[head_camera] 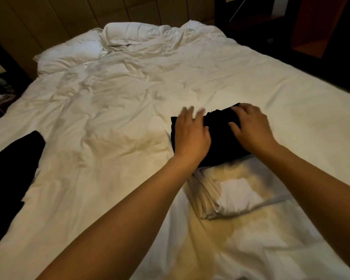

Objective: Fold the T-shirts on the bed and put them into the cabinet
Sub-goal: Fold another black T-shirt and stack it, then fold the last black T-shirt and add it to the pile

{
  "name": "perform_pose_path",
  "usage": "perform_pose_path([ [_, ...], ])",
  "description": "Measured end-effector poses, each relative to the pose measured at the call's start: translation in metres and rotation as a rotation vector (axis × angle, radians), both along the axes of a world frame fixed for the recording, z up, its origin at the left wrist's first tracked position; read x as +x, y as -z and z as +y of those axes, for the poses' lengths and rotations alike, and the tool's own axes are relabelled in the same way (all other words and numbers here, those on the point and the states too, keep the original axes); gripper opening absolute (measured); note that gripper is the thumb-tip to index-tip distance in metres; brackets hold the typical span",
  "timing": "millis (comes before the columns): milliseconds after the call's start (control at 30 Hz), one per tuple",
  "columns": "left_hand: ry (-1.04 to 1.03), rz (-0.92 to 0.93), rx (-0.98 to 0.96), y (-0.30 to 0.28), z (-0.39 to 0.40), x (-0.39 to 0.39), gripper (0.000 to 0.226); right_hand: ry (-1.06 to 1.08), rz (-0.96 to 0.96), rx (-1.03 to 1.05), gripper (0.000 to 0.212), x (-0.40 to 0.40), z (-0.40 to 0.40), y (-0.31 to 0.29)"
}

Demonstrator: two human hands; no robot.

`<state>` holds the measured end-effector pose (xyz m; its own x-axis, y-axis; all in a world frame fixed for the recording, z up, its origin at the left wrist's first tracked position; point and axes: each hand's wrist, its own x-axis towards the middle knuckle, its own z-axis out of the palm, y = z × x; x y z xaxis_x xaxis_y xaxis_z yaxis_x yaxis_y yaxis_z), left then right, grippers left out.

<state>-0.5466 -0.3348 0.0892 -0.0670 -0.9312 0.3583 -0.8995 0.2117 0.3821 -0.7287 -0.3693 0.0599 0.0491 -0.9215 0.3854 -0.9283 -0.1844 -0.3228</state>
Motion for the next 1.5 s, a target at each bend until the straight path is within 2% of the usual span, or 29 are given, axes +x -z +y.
perform_pose_path([
  [67,0.040,-0.240,0.196,0.012,-0.010,0.000,0.057,-0.069,0.117,0.148,0.056,0.003,-0.008,0.006],
  [100,0.028,-0.278,0.298,0.018,-0.016,0.003,0.061,-0.070,0.145,0.248,0.059,0.003,-0.011,0.012],
  [200,0.023,-0.222,0.431,0.036,-0.026,0.016,0.069,-0.060,0.163,0.424,0.061,0.001,-0.014,0.027],
  [367,0.050,-0.201,0.468,0.042,-0.030,0.022,0.071,-0.041,0.138,0.449,0.062,0.007,-0.010,0.031],
  [467,0.060,-0.215,0.520,0.036,-0.032,0.025,0.071,-0.019,0.234,0.482,0.061,0.012,-0.008,0.018],
  [567,0.073,-0.239,0.506,0.027,-0.027,0.029,0.069,-0.002,0.280,0.411,0.061,0.023,-0.002,0.001],
  [700,0.029,-0.229,0.372,0.013,-0.006,0.051,0.064,-0.048,0.235,0.280,0.063,0.039,0.019,-0.020],
  [900,-0.030,-0.195,0.380,-0.008,0.042,0.106,0.063,-0.116,0.153,0.306,0.064,0.079,0.064,-0.050],
  [1067,-0.037,-0.147,0.393,-0.018,0.094,0.147,0.063,-0.211,0.173,0.316,0.065,0.135,0.102,-0.065],
  [1500,-0.266,-0.047,0.337,-0.036,0.218,0.321,0.063,-0.570,0.269,0.193,0.062,0.331,0.194,-0.084],
])
